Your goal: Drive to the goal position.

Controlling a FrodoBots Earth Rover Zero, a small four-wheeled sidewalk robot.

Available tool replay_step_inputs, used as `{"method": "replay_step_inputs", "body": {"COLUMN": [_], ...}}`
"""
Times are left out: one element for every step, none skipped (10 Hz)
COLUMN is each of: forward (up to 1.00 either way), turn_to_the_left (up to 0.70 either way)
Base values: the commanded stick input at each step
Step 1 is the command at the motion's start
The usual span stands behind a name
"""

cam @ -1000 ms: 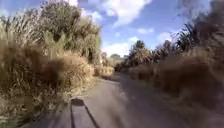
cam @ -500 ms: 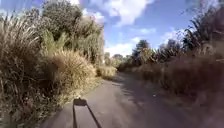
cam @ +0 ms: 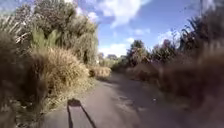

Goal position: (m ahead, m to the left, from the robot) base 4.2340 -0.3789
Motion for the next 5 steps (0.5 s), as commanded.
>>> {"method": "replay_step_inputs", "body": {"forward": [0.70,0.70,0.70,0.70,0.70], "turn_to_the_left": [-0.35,-0.35,-0.35,-0.35,-0.12]}}
